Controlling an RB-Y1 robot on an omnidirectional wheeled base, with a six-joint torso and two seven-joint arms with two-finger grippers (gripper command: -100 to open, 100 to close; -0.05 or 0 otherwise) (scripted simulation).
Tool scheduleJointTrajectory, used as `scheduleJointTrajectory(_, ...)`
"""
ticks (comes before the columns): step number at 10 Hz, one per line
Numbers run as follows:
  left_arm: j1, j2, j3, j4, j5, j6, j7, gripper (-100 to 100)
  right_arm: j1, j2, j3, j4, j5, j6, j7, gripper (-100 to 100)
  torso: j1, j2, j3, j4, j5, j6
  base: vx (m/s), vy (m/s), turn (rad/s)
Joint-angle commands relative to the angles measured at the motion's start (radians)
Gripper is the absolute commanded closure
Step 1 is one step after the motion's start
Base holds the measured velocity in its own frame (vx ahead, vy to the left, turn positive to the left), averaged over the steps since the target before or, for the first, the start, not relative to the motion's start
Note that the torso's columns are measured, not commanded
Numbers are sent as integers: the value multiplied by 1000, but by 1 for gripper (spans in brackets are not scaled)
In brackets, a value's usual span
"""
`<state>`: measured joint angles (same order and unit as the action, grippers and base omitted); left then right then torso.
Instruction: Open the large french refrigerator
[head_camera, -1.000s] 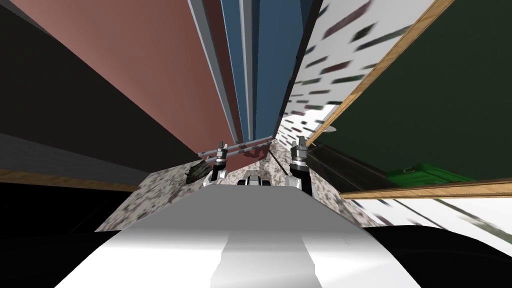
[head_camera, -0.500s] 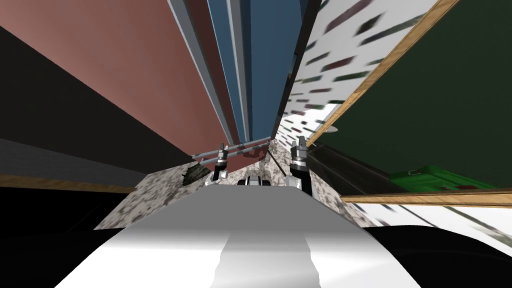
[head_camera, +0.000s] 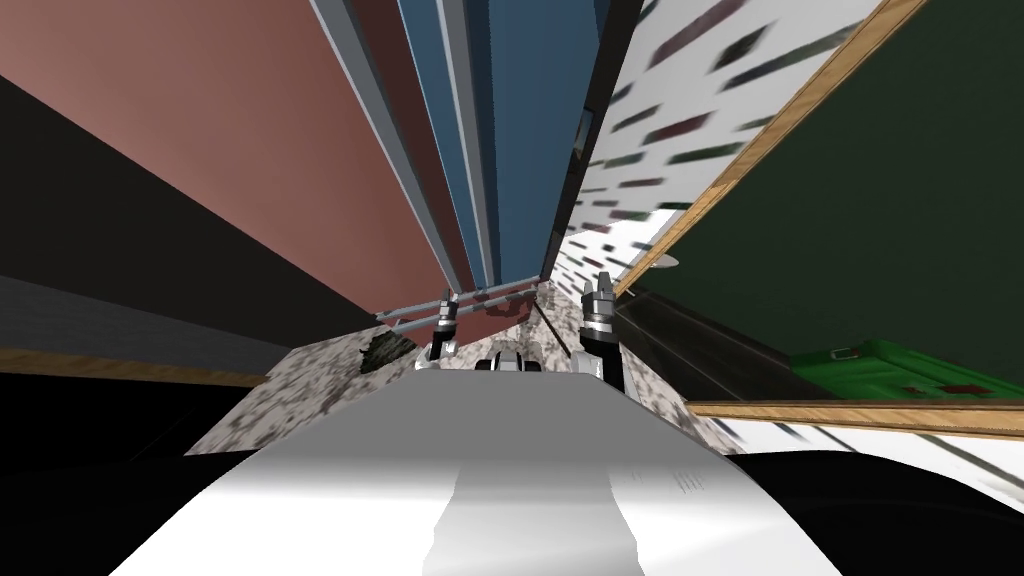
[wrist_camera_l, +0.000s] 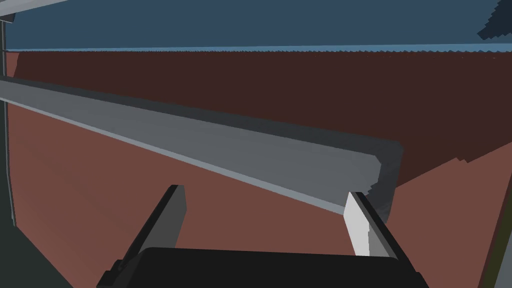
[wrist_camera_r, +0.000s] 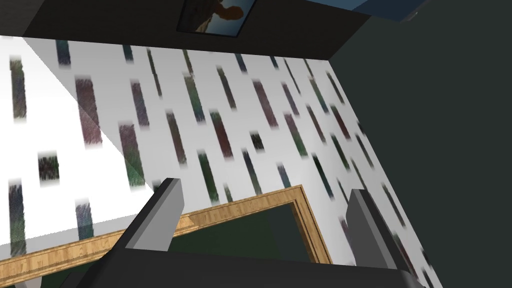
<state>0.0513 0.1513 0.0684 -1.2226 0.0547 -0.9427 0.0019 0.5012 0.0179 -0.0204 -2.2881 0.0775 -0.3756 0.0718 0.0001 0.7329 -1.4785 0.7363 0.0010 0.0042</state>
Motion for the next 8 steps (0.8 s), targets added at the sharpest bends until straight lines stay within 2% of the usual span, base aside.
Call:
scheduleJointTrajectory(1, -29, -4, 7, 70, 2, -22, 14, -100, 0, 0, 0, 0, 0, 0, 0, 0, 1, -3, -2, -1, 0, 1, 52, -80, 29)
scheduleJointTrajectory(4, -64, -14, 16, 156, 3, -52, 26, -100, 0, 0, 0, 0, 0, 0, 0, 0, -1, -11, -7, -3, 1, 5, 64, -88, 18)
scheduleJointTrajectory(5, -64, -14, 16, 168, 3, -52, 26, -100, 0, 0, 0, 0, 0, 0, 0, 0, -1, -12, -7, -3, 1, 6, 66, -72, -53)
scheduleJointTrajectory(7, -97, -25, 24, 237, 5, -79, 37, -100, 0, 0, 0, 0, 0, 0, 0, 0, -1, -1, -1, 0, -1, -3, 98, -98, -1)
scheduleJointTrajectory(8, -97, -25, 24, 251, 5, -79, 37, -100, 0, 0, 0, 0, 0, 0, 0, 0, -2, 4, 2, 2, -2, -4, 74, -85, 18)
